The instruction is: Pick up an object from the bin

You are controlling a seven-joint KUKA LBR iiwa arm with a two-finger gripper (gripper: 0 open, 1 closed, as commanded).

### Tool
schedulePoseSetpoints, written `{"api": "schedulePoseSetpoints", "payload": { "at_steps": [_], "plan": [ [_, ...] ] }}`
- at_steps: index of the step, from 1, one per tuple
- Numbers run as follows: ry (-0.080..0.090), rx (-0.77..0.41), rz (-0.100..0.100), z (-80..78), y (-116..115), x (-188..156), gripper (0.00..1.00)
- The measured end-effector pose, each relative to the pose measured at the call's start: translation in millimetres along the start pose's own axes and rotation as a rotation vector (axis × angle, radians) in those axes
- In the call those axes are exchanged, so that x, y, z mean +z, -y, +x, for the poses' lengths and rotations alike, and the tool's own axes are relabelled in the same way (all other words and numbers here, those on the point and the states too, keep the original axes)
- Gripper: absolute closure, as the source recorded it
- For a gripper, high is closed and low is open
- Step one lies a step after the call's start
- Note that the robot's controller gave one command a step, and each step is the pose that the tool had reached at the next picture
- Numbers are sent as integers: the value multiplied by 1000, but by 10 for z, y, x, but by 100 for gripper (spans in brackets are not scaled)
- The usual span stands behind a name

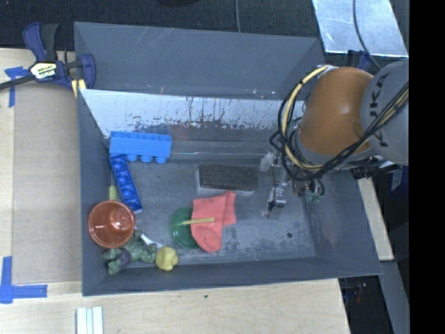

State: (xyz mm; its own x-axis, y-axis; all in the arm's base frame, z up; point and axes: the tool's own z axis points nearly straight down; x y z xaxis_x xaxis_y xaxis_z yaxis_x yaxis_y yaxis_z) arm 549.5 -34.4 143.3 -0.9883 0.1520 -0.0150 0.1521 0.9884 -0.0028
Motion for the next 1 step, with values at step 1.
{"api": "schedulePoseSetpoints", "payload": {
  "at_steps": [1],
  "plan": [
    [-5,-119,-4,-233,-601,483,0]
  ]
}}
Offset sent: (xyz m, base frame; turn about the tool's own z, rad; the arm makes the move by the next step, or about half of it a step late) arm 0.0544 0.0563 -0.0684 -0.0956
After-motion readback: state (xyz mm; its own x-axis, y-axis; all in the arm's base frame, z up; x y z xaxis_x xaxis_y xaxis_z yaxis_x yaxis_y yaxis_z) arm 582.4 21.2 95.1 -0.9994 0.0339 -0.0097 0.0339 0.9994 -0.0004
